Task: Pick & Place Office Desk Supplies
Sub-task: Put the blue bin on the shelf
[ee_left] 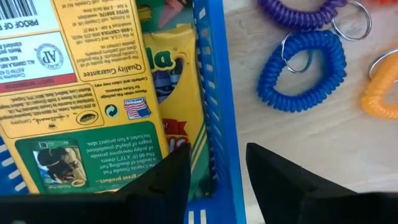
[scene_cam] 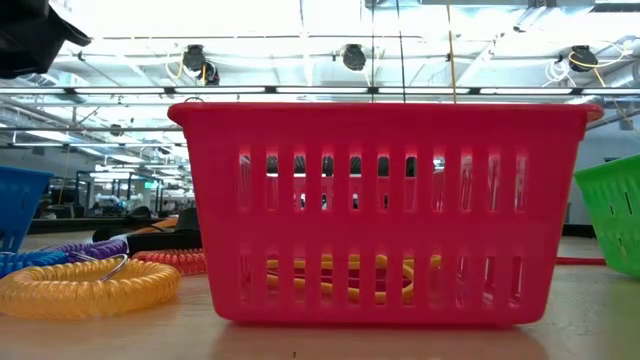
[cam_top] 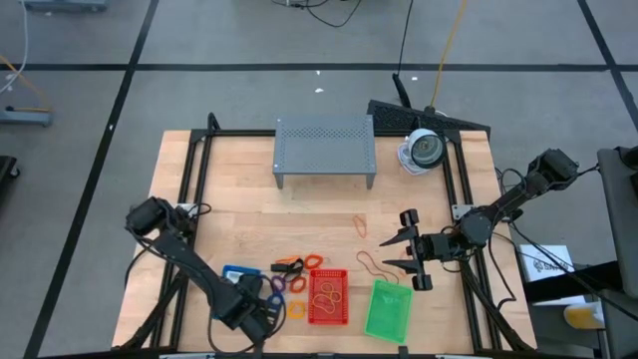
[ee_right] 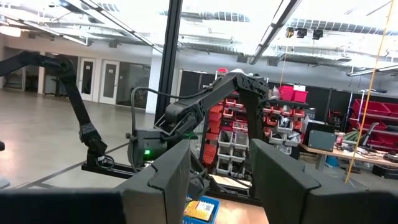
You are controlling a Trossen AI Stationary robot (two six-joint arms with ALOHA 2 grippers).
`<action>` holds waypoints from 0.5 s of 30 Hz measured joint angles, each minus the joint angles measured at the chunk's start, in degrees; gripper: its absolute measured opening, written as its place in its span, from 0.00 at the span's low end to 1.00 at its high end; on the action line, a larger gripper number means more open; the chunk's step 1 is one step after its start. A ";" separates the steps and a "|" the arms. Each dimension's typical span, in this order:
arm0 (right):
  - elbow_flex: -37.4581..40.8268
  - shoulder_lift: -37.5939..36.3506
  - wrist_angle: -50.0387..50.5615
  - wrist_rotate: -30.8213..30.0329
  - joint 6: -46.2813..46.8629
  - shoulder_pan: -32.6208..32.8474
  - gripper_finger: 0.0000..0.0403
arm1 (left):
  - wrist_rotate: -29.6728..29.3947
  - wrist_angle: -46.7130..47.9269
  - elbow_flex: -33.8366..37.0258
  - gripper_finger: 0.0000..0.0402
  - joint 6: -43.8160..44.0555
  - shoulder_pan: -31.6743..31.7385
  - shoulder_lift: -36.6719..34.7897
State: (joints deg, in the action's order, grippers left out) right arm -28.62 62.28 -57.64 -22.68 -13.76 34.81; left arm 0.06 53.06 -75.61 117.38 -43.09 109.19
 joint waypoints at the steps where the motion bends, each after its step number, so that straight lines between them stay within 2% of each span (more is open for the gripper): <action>1: 0.00 -0.01 -0.14 0.00 0.01 0.00 0.39 | -0.03 0.08 0.00 0.41 -0.04 0.04 0.04; 8: 0.00 -0.01 -0.38 0.00 0.14 0.00 0.39 | -1.76 -0.02 0.12 0.37 0.59 0.22 0.45; 12: 0.00 0.00 -0.38 0.00 0.16 0.00 0.39 | -2.90 -0.04 0.16 0.26 1.36 0.21 0.53; 15: 0.00 0.00 -0.38 0.00 0.16 0.00 0.39 | -3.48 -0.28 0.26 0.15 1.59 0.25 0.62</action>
State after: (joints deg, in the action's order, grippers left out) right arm -28.62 62.28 -58.02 -22.68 -13.60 34.81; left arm -3.42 52.78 -75.35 118.97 -42.84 109.81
